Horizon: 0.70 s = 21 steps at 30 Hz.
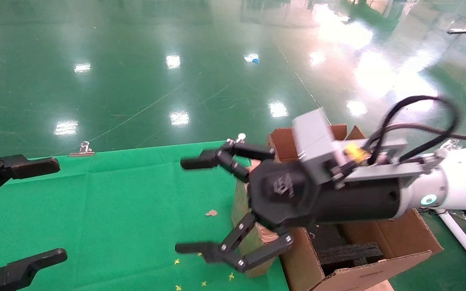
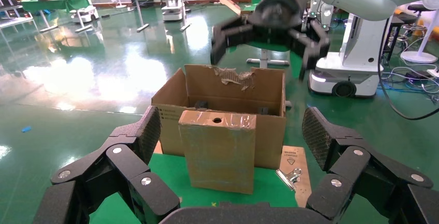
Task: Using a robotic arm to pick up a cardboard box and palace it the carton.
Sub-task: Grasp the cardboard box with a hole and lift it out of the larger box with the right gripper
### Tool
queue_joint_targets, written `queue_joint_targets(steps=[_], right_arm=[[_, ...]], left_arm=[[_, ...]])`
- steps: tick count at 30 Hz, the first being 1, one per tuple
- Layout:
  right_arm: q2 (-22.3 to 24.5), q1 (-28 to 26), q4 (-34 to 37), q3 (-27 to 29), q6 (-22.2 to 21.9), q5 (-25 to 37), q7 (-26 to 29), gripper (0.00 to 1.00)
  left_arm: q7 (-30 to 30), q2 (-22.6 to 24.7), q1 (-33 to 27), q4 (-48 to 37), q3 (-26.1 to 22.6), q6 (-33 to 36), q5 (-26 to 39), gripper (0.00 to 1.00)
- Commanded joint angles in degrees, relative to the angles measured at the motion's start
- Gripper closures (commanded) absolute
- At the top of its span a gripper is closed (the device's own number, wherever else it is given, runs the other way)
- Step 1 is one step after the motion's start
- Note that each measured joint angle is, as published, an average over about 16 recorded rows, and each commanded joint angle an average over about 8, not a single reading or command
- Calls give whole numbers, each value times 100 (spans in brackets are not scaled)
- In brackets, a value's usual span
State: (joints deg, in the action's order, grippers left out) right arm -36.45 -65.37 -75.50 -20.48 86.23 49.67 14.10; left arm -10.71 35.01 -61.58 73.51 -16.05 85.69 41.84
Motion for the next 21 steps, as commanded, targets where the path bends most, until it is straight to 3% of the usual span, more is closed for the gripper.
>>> queue_joint_targets(steps=[1, 13, 17, 21], right_arm=[[3, -57, -82, -76, -18, 162, 43, 0], [-1134, -2181, -146, -2316, 412, 3394, 1812, 0], [-1337, -2983, -144, -3096, 467, 3928, 2294, 0], [-1318, -3745, -135, -3744, 482, 3971, 2630, 0]], left_arm=[[1, 0, -1, -1, -1, 0, 0, 0], [4, -2, -3, -2, -7, -1, -4, 0], [4, -3, -3, -2, -8, -2, -5, 0], [5, -3, -3, -2, -10, -3, -6, 0]])
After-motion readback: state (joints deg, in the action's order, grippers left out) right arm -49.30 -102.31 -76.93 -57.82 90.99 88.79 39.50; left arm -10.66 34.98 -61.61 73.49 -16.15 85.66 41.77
